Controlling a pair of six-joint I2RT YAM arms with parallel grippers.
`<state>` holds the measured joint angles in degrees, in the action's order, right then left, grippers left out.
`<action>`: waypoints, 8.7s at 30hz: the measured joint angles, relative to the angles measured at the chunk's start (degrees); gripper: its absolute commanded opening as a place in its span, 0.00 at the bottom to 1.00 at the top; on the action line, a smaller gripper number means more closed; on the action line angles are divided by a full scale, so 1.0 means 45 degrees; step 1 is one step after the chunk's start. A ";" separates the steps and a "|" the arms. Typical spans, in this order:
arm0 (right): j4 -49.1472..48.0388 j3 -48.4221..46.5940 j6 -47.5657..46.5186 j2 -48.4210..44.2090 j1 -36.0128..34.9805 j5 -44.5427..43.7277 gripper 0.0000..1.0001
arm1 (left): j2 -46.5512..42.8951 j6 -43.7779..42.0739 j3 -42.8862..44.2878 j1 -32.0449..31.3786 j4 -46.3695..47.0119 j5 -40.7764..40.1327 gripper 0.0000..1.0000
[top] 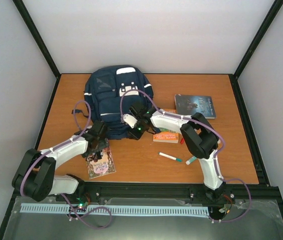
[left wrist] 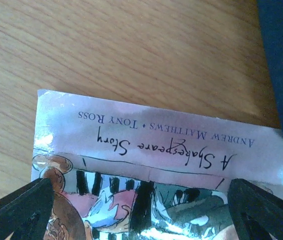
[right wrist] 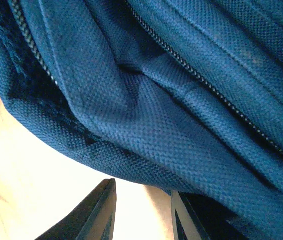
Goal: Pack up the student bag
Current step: Pick up the book from the center of the board.
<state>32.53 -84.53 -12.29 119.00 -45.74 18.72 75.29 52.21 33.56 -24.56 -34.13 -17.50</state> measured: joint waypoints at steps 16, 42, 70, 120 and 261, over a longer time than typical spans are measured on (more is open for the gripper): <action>0.0063 0.2866 0.0374 -0.4430 0.1132 -0.0262 0.58 | 0.0170 -0.0097 0.0379 -0.2987 0.0180 0.0986 0.96; 0.0879 0.3288 0.0709 -0.2628 0.1326 0.3687 0.50 | -0.0398 0.4454 0.0267 -0.3789 -0.2215 0.0379 0.67; 0.1209 0.1127 0.1579 0.0636 0.0831 0.7295 0.64 | 0.1103 0.4425 0.1030 -0.3400 -0.2123 0.0588 0.26; -0.2268 0.0797 0.6747 0.1433 -0.0340 0.8296 0.29 | -0.1345 0.5969 -0.1715 -0.3512 0.1457 -0.0811 0.22; -0.7553 0.0039 1.3945 -0.4964 0.4235 1.0773 0.69 | -0.6946 0.4677 -0.0685 -0.3774 1.2429 -0.0826 0.01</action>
<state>-1.45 -84.36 50.46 96.66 -26.68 67.20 44.03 73.25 30.48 -41.54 21.80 -21.21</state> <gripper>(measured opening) 0.737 0.066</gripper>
